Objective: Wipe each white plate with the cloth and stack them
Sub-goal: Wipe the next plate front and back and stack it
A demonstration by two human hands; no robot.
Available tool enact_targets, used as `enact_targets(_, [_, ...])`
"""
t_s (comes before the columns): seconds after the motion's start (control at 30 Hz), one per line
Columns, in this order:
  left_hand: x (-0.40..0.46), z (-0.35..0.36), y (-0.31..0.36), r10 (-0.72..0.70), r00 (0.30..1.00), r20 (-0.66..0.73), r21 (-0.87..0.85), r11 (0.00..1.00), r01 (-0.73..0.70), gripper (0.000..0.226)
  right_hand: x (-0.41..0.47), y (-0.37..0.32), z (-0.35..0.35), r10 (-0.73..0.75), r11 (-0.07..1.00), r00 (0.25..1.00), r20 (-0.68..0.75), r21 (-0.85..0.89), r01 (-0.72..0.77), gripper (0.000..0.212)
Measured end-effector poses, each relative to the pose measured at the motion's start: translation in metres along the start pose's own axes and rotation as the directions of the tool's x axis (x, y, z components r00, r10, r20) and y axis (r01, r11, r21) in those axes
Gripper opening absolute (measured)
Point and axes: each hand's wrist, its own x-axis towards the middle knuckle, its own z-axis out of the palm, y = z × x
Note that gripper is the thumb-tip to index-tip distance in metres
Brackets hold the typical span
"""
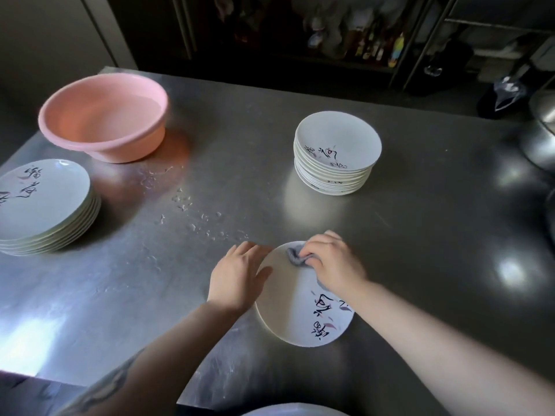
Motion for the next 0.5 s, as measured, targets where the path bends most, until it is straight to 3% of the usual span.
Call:
enact_targets(0.07, [0.02,0.0,0.003,0.029,0.996,0.08,0.058,0.998,-0.033,0.028,0.007,-0.002,-0.003,-0.076,0.997,0.997,-0.02,-0.036,0.075,0.012])
enact_targets(0.13, [0.035,0.004,0.006,-0.003,0.98,0.201,0.09,0.996,-0.016,0.022,0.012,-0.007,0.002,-0.124,0.986,0.99,0.067,-0.099,0.131,0.012])
enact_targets(0.2, [0.042,0.009,0.004,-0.036,0.963,0.268,0.091,0.996,0.012,0.018,0.013,-0.01,0.007,-0.113,0.978,0.988,0.109,-0.165,0.13,0.014])
enact_targets(0.37, [0.043,0.006,-0.002,-0.115,0.948,0.297,0.07,0.993,0.098,0.018,0.005,0.005,0.004,-0.056,0.98,0.997,0.059,-0.189,0.066,0.014])
enact_targets(0.5, [0.041,-0.005,-0.012,-0.105,0.905,0.411,0.094,0.993,0.072,0.02,0.0,0.017,-0.004,-0.014,0.975,0.993,0.116,-0.22,0.039,0.022])
